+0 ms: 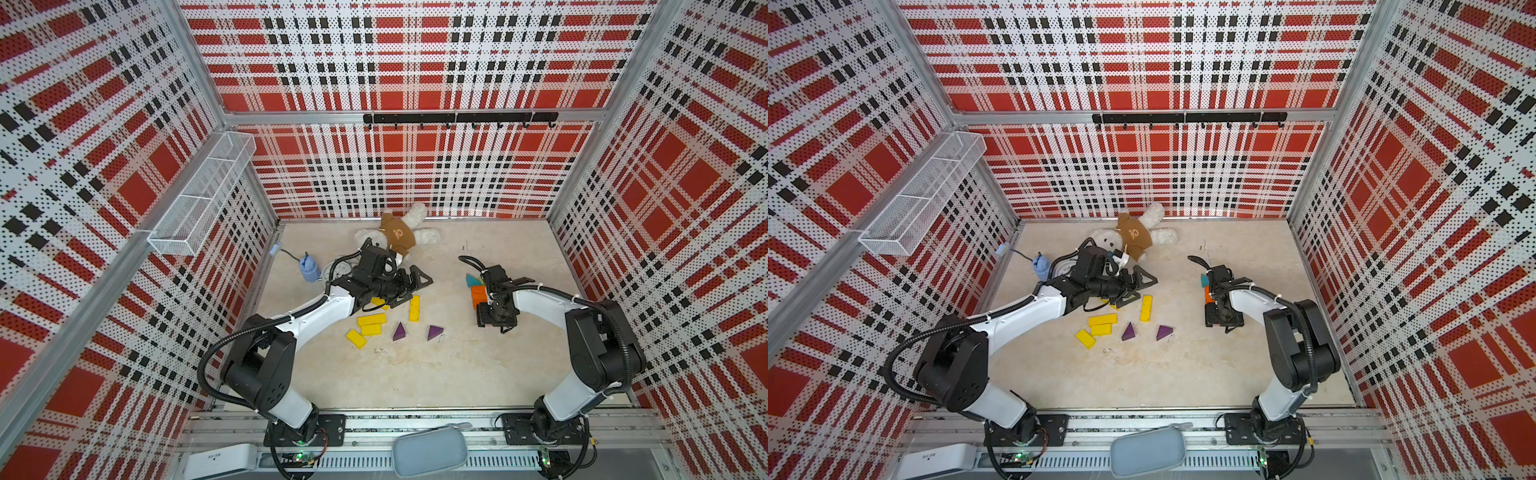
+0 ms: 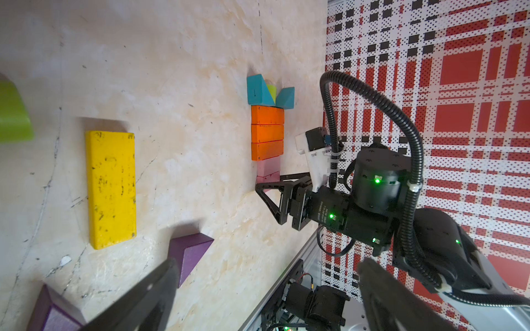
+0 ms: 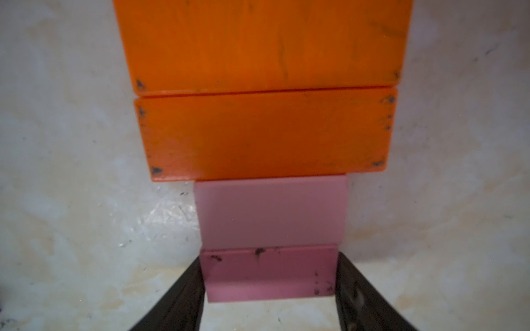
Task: Assemble a carrot with building blocks
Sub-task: Assemble the building block at the center of the board, then pick up the building block from the center of the board.
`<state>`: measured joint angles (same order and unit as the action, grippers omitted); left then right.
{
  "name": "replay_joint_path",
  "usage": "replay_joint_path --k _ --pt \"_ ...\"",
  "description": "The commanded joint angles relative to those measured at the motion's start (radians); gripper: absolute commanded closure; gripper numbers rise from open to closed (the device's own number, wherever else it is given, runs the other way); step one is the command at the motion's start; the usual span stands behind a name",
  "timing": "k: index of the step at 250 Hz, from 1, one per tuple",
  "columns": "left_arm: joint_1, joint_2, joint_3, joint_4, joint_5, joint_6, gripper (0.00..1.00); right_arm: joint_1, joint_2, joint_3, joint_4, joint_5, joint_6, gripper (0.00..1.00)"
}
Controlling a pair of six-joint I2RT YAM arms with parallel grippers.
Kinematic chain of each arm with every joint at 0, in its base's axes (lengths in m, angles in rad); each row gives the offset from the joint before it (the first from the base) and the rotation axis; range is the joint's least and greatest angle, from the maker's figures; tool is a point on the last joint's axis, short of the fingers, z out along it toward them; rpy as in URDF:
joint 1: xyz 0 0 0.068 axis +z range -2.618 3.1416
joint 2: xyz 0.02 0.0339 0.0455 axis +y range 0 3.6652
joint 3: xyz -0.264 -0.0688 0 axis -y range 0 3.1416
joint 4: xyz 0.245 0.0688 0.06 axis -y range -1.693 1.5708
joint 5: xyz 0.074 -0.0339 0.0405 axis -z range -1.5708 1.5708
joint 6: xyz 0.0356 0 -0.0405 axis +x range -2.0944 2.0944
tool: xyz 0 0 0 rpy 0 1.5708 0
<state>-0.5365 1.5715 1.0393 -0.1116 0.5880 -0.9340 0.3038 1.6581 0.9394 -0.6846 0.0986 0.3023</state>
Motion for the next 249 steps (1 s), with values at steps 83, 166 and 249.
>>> replay_joint_path --k 83,166,249 --pt "-0.006 0.004 0.031 0.031 0.006 0.011 0.01 0.005 -0.088 0.037 -0.046 -0.021 -0.001 0.20" --pt "0.090 -0.040 -0.013 0.030 -0.075 -0.031 0.00 0.283 -0.193 0.148 -0.130 0.046 0.110 0.23" --pt "0.263 -0.059 -0.037 0.029 -0.093 -0.072 0.00 0.529 0.018 0.322 -0.158 0.108 0.115 0.30"
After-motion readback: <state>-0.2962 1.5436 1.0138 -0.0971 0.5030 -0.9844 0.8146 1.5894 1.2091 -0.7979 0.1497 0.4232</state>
